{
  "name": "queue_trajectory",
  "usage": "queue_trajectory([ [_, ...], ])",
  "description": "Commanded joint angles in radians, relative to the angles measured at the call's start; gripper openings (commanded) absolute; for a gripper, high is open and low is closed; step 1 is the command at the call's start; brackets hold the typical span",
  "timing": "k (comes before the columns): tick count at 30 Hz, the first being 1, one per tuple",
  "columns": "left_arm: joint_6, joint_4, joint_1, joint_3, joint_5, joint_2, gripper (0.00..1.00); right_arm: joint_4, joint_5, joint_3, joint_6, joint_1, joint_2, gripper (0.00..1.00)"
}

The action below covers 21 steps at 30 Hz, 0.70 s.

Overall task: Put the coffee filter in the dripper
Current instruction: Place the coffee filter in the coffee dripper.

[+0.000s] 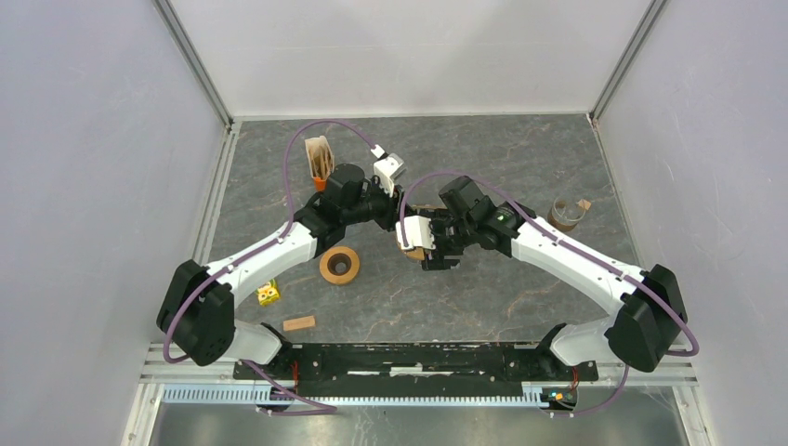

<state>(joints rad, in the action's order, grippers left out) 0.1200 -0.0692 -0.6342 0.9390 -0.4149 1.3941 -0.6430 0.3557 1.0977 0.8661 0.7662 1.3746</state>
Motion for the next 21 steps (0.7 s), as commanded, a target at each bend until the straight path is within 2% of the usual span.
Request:
queue_trajectory([
  [1,-0.087,-0.016,0.005,0.018,0.056,-0.036,0.41,0.032,-0.003,-0.003,0.017,0.013,0.004,0.82],
  [11,-0.118,-0.001,0.005,0.036,0.108,-0.019,0.57,0.083,-0.023,-0.057,-0.01,0.04,-0.001,0.81],
  [21,-0.166,0.009,0.005,0.054,0.089,0.039,0.58,0.118,-0.068,-0.075,-0.033,0.053,0.022,0.81],
])
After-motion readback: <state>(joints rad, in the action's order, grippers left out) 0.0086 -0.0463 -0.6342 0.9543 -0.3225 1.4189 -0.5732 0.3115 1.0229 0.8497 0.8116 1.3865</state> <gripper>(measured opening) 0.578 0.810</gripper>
